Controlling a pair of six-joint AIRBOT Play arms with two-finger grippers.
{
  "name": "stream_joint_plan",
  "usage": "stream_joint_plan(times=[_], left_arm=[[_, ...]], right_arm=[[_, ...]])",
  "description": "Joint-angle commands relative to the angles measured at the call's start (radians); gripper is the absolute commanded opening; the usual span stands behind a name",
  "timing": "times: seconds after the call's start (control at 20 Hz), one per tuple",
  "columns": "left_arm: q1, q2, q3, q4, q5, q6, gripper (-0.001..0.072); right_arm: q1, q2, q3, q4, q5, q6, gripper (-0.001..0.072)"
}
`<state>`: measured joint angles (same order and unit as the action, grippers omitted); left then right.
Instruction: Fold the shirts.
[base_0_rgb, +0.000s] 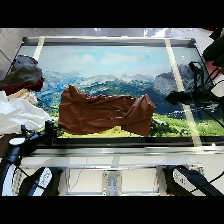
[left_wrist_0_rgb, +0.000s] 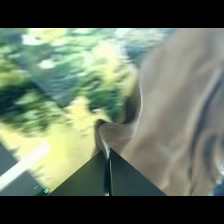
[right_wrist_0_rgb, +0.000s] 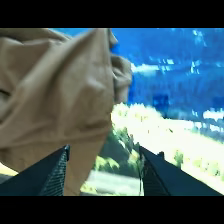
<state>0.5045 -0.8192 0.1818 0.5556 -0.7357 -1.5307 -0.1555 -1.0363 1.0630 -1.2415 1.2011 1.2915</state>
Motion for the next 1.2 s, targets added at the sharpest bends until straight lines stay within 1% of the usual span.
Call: stream_joint_plan(times=[0.0,0.1,0.2,0.35,0.45,0.6,0.65,0.8,0.85,0.9,1.0,1.1,1.15], left_arm=[[0.000,0.000,0.001,-0.164,-0.002,0.153,0.0011],[0.000,0.000,0.001,-0.164,-0.005,0.154,0.0011],[0.000,0.000,0.001,-0.164,-0.009,0.193,0.0011],[0.000,0.000,0.001,-0.164,-0.008,0.197,0.0011],[0.000,0.000,0.001,-0.164,-0.008,0.197,0.0011],[0.000,0.000,0.001,-0.164,-0.008,0.197,0.0010],[0.000,0.000,0.001,-0.164,-0.008,0.197,0.0011],[0.000,0.000,0.001,-0.164,-0.008,0.197,0.0011],[0.000,0.000,0.001,-0.164,-0.008,0.197,0.0011],[0.000,0.000,0.001,-0.164,-0.008,0.197,0.0011],[0.001,0.002,0.003,-0.174,-0.013,0.197,0.0011],[0.002,0.027,0.042,-0.175,-0.075,0.211,0.0010],[0.004,0.051,0.077,-0.175,-0.118,0.238,0.0010]], right_arm=[[0.000,-0.043,-0.114,0.026,-0.019,0.001,0.0485],[0.000,-0.103,-0.200,0.105,-0.105,-0.009,0.0485],[0.000,-0.172,-0.229,0.203,-0.211,-0.012,0.0484],[0.001,-0.262,-0.229,0.359,-0.256,-0.109,0.0482],[0.001,-0.304,-0.229,0.393,-0.273,-0.138,0.0482],[0.001,-0.328,-0.229,0.397,-0.329,-0.154,0.0481],[0.001,-0.328,-0.229,0.400,-0.347,-0.156,0.0468],[0.001,-0.328,-0.229,0.405,-0.348,-0.188,0.0178],[0.001,-0.327,-0.229,0.409,-0.335,-0.202,0.0059],[0.000,-0.326,-0.229,0.413,-0.319,-0.229,0.0016],[0.000,-0.316,-0.219,0.424,-0.280,-0.248,0.0016],[0.000,-0.290,-0.170,0.422,-0.161,-0.257,0.0015],[0.000,-0.259,-0.132,0.416,-0.083,-0.269,0.0015]])
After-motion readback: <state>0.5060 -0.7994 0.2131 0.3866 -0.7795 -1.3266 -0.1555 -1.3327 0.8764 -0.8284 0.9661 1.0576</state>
